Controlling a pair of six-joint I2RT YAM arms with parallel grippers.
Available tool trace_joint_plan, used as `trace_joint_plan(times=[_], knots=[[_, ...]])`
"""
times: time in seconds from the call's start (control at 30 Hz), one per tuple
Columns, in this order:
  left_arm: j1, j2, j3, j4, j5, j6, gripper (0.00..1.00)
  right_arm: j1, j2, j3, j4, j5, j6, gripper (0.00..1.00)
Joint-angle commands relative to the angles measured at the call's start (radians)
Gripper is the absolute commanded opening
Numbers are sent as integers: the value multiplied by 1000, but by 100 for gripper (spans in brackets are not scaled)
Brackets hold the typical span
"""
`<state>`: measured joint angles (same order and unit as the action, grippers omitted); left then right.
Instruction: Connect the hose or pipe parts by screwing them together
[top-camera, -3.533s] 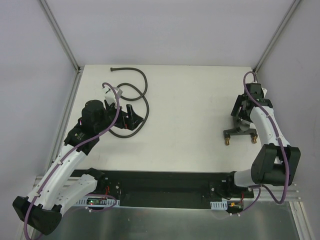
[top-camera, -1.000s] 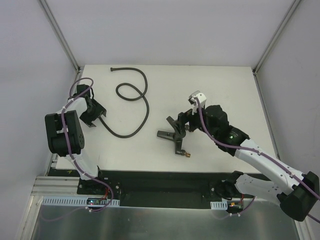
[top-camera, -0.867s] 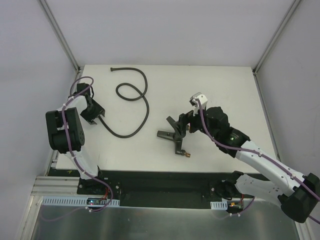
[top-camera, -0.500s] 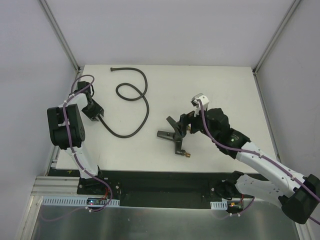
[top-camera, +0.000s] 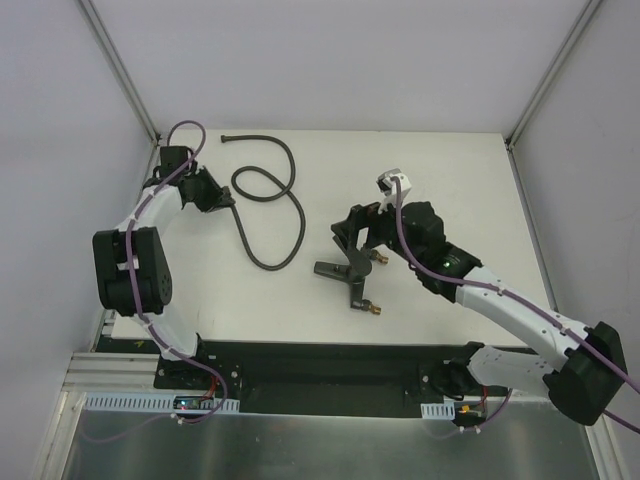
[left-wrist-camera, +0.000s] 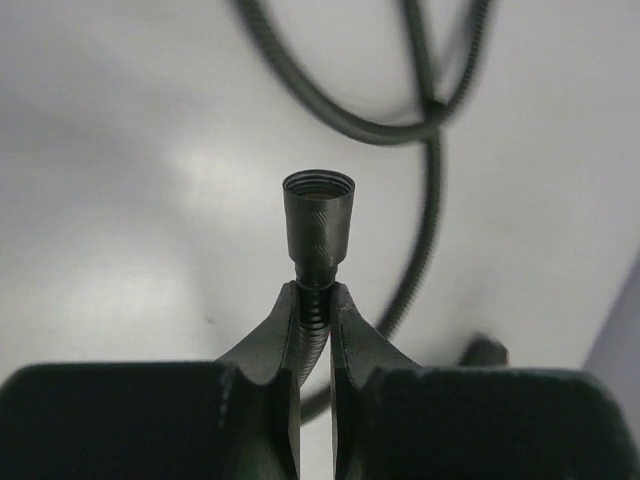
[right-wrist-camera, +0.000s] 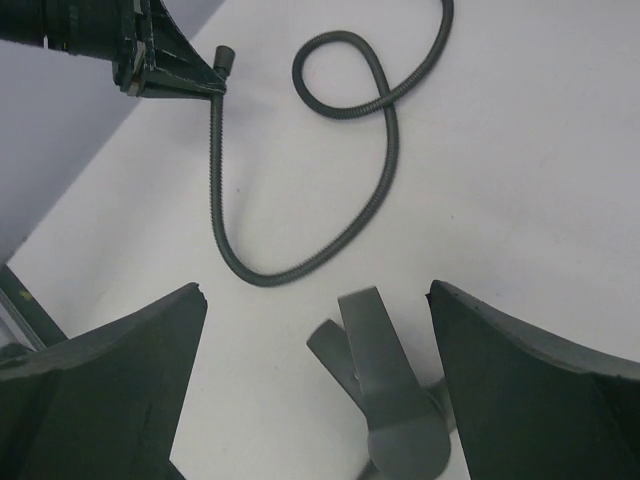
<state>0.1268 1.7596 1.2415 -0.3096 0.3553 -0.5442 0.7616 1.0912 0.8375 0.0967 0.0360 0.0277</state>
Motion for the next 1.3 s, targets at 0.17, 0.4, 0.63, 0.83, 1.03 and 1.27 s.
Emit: trace_joint_plan(times=[0.17, 0.4, 0.63, 0.83, 1.03, 1.27], knots=[[-203, -291, -137, 409, 424, -105, 0, -7, 267, 94, 496, -241, 108, 94], [-262, -417, -269, 578, 455, -195, 0, -7, 400, 129, 603, -380, 20, 78], [-268, -462, -359, 773, 461, -362, 0, -5, 484, 153, 704, -435, 37, 75], [-282, -469, -378, 846, 455, -411, 0, -2, 564, 253, 664, -467, 0, 71], [-283, -457, -419, 955, 433, -506, 0, 1, 607, 320, 611, -460, -3, 58], [-283, -411, -416, 1032, 396, -592, 0, -13, 592, 327, 512, -407, -72, 18]])
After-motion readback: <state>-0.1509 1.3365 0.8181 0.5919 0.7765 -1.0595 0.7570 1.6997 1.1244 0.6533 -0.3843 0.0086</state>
